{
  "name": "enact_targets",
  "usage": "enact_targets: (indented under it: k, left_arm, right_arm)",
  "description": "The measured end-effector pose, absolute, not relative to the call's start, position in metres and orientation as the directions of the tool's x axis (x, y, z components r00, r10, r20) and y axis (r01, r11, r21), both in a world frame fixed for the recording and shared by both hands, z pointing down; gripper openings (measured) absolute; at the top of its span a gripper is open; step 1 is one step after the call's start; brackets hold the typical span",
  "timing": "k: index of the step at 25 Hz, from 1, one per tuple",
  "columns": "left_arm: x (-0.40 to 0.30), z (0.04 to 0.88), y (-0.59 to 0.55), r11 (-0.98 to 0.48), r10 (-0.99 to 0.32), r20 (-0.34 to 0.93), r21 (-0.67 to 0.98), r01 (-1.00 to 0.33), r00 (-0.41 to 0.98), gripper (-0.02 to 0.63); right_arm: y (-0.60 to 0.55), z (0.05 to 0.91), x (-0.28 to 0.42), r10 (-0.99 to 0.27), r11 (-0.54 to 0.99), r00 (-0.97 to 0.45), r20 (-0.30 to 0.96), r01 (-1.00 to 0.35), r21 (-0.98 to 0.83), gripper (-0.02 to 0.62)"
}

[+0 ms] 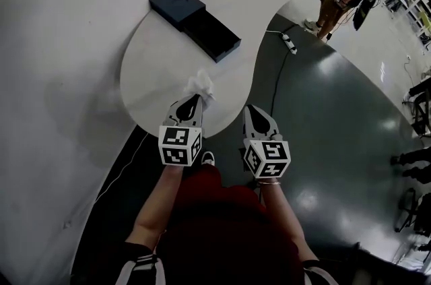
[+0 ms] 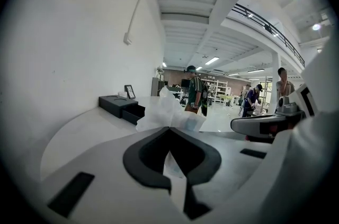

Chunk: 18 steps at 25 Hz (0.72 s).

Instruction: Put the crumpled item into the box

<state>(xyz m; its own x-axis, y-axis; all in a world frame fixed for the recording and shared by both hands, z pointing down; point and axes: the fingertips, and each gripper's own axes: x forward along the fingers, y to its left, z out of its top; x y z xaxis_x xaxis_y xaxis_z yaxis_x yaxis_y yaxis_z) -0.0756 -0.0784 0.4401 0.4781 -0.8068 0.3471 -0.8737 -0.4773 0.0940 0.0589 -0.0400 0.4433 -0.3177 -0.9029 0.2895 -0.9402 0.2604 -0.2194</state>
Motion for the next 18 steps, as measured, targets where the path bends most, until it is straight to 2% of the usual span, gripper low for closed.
enact_targets:
  k: [18]
  left_arm:
    - [-0.07, 0.45, -0.17, -0.561, -0.744, 0.356, 0.127, -0.818, 0.566, 0.022]
  right_arm:
    - [-0.125, 0.448, 0.038, -0.911, 0.206, -0.261, 0.319, -0.959, -0.196, 0.015]
